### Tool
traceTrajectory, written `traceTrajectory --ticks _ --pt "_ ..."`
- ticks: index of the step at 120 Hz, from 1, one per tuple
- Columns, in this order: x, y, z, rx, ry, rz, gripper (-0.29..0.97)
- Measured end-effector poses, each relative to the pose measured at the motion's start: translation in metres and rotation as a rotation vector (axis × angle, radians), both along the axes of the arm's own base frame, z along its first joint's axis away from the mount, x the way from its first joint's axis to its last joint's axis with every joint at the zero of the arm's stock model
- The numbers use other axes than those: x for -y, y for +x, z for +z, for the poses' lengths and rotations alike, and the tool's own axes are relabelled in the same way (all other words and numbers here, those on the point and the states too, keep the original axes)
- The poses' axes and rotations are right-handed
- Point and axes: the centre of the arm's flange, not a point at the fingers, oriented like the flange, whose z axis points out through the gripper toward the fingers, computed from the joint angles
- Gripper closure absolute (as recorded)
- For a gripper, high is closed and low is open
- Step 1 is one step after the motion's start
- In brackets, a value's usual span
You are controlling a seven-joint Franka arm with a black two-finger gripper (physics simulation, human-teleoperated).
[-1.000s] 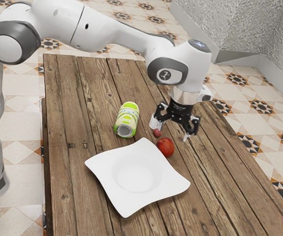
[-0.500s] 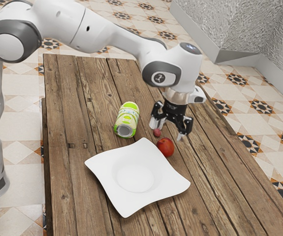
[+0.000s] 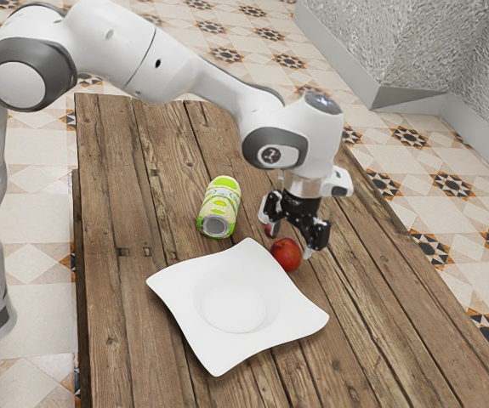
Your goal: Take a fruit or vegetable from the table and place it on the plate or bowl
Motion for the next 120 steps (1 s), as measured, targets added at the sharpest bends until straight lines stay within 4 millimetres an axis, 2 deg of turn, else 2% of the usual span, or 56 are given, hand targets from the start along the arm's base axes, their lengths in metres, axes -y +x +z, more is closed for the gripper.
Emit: traceTrajectory --ticks 16,58,93,120 --pt "0.003 0.001 0.0 0.019 -0.001 -0.026 0.0" --pt "0.001 0.004 -0.023 0.012 0.003 -0.059 0.0" --pt "0.003 -0.002 -0.031 0.013 -0.001 -0.077 0.0" --pt "-0.001 0.001 -0.042 0.007 -0.004 -0.071 0.0"
